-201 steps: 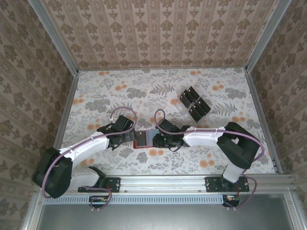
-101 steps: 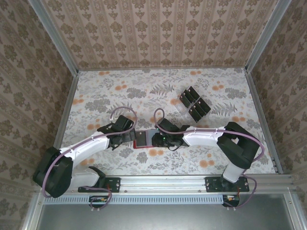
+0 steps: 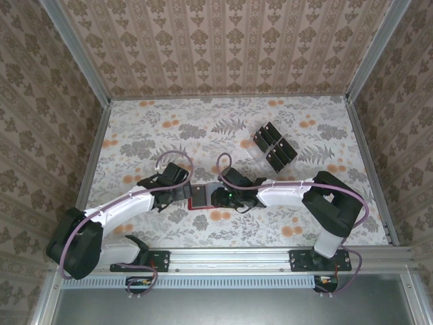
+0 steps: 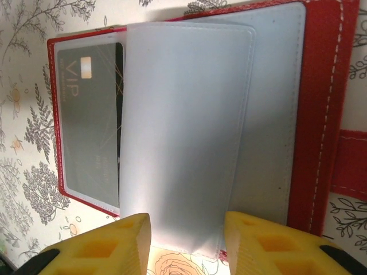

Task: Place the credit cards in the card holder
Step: Flip over the card slot in the card holder.

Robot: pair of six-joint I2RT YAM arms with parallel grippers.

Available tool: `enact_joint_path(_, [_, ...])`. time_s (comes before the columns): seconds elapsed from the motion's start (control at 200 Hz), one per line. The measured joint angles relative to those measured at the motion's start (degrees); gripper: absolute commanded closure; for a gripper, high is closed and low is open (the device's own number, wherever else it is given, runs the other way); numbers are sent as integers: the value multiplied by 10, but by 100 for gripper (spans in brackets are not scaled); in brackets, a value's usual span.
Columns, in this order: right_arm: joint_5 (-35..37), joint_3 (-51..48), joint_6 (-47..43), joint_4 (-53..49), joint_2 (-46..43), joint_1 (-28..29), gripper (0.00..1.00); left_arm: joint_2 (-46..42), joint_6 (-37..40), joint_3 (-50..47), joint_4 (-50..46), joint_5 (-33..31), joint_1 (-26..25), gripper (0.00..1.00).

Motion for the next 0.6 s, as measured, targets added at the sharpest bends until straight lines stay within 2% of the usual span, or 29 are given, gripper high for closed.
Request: enact_joint_path(0.6, [-76, -24, 44, 133, 29, -18, 60, 0, 0, 0, 4, 0, -3, 0])
